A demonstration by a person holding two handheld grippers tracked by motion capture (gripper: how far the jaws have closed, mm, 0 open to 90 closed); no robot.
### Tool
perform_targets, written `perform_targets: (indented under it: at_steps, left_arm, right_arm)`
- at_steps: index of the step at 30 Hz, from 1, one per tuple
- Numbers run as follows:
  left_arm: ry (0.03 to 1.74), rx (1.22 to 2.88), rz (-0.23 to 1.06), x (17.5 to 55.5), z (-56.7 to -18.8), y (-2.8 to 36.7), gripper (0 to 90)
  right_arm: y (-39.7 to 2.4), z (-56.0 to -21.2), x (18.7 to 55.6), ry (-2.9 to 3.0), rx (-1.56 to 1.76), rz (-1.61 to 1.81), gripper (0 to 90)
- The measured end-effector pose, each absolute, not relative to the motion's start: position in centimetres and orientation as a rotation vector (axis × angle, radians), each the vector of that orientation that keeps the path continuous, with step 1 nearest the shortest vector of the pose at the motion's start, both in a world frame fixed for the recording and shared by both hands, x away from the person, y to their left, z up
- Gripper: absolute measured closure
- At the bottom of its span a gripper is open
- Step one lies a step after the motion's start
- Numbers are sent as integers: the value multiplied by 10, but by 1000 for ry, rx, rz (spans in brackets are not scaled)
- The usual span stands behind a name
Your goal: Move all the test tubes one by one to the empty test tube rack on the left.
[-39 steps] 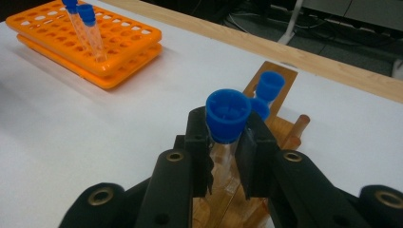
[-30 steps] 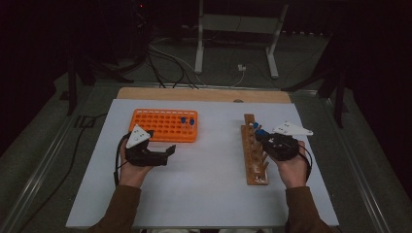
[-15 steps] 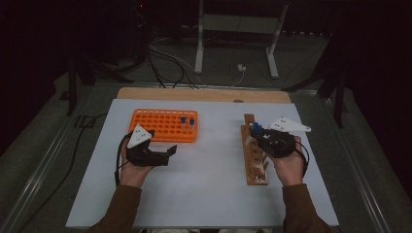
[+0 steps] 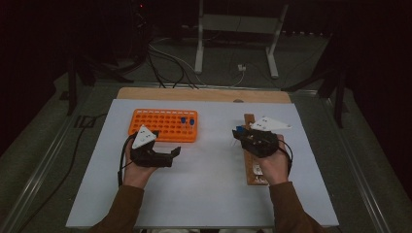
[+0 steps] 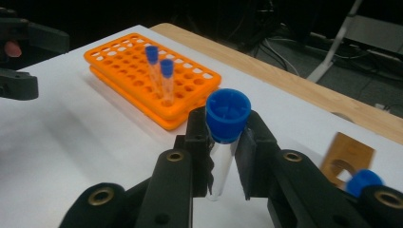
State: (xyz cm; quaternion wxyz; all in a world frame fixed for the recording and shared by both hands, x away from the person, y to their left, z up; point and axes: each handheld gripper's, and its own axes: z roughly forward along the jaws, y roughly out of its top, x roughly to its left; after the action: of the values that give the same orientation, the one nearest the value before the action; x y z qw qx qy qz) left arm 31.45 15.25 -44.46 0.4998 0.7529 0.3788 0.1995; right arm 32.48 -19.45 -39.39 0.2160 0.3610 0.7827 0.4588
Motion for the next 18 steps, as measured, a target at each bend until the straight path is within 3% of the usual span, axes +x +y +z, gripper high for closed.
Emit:
perform_targets:
  at_steps: [18]
  left_arm:
    - [868, 1857, 456, 314, -446, 136, 19]
  right_arm:
    - [-149, -399, 331, 2261, 936, 1313, 765]
